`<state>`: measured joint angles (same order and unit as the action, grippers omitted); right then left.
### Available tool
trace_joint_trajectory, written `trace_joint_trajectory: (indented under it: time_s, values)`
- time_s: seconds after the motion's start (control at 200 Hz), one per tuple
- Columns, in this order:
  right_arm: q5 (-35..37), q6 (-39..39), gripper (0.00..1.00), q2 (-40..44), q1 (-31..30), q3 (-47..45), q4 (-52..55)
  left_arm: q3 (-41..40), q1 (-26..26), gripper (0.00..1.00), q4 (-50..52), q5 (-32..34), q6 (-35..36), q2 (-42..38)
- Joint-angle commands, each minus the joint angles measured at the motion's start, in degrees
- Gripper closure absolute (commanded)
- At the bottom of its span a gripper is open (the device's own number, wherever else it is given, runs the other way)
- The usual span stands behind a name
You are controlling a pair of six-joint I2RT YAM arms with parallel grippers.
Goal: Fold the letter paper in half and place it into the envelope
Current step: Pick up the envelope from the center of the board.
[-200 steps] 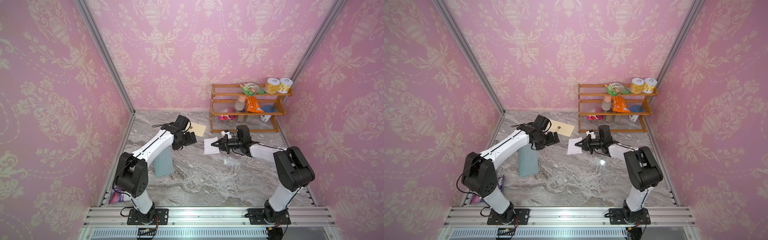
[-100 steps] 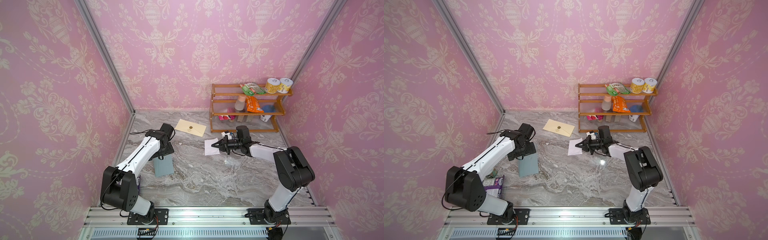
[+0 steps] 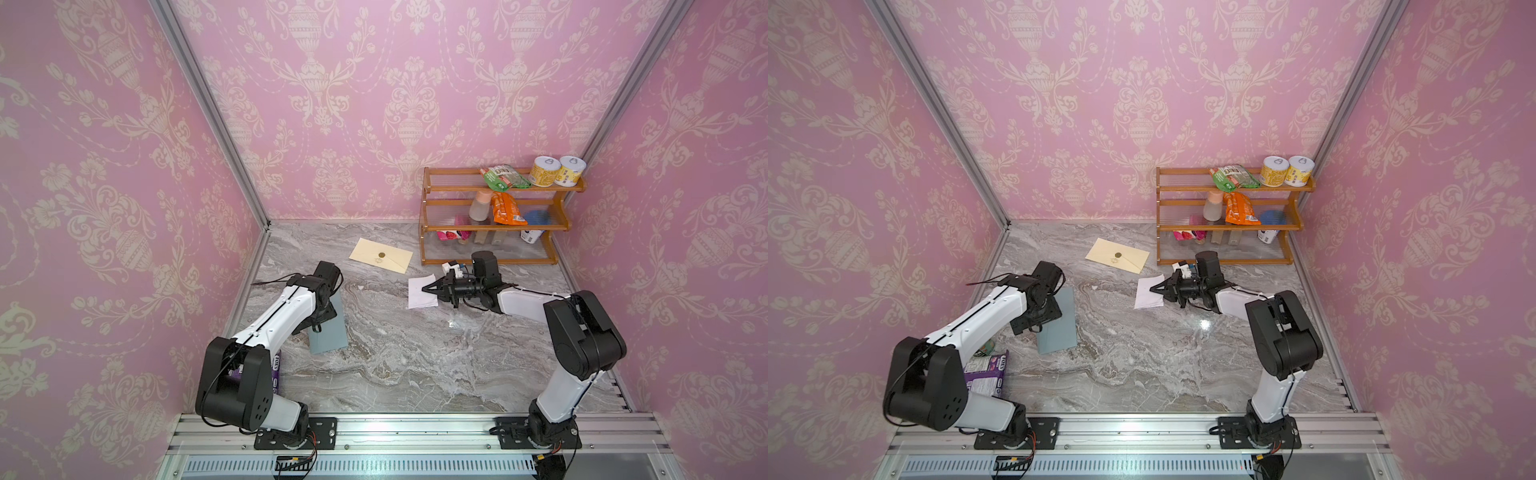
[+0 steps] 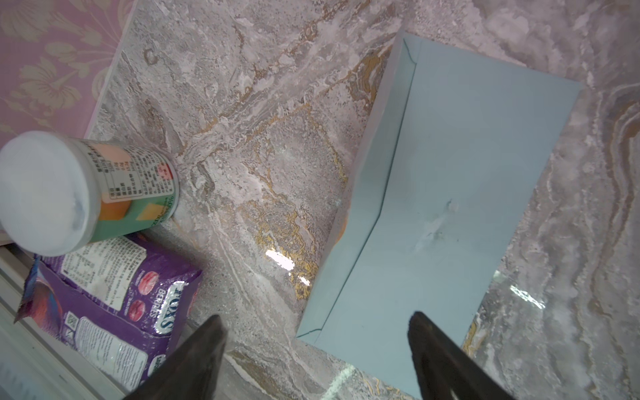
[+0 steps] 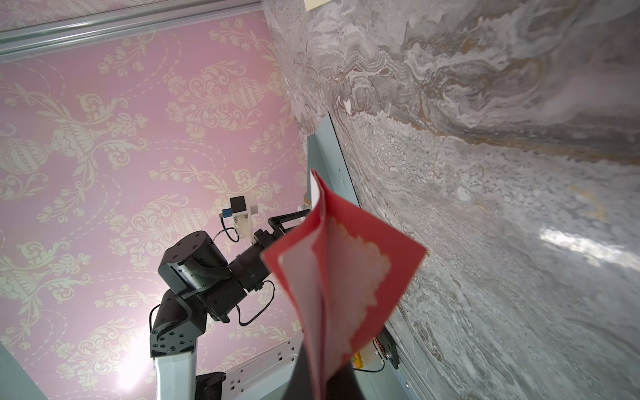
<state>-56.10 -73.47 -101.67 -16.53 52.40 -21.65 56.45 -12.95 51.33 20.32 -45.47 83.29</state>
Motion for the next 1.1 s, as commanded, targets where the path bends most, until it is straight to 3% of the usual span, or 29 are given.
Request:
trace_joint_trajectory:
  time_s: [0.0, 0.33, 0.515, 0.715, 0.77, 1.095]
  values:
    - [0.04, -1.48, 1.00, -1.08, -0.08, -0.12, -2.64, -2.04, 0.70, 0.22, -4.99, 1.92, -1.92, 0.70]
    - [-0.16, -3.28, 1.00, -1.26, -0.09, -1.06, -5.11, -4.23, 0.71, 0.37, -9.15, 2.74, -3.19, 4.10]
    - [-0.50, -3.92, 1.00, -1.19, 0.03, -1.68, -5.85, -5.28, 0.69, 0.54, -10.30, 4.02, -4.36, 4.93]
    - [-0.98, -3.78, 1.00, -0.87, 0.03, -1.48, -5.64, -6.91, 1.04, 0.84, -12.34, 3.69, -3.43, 6.20]
    - [-1.25, -3.24, 1.00, -0.69, 0.07, -1.26, -4.87, -7.22, 1.26, 1.00, -12.53, 3.38, -2.91, 6.36]
    - [1.64, 11.29, 1.00, 3.27, -0.39, 4.15, 13.60, -6.53, 1.35, 1.00, -11.56, -3.83, 4.24, -0.19]
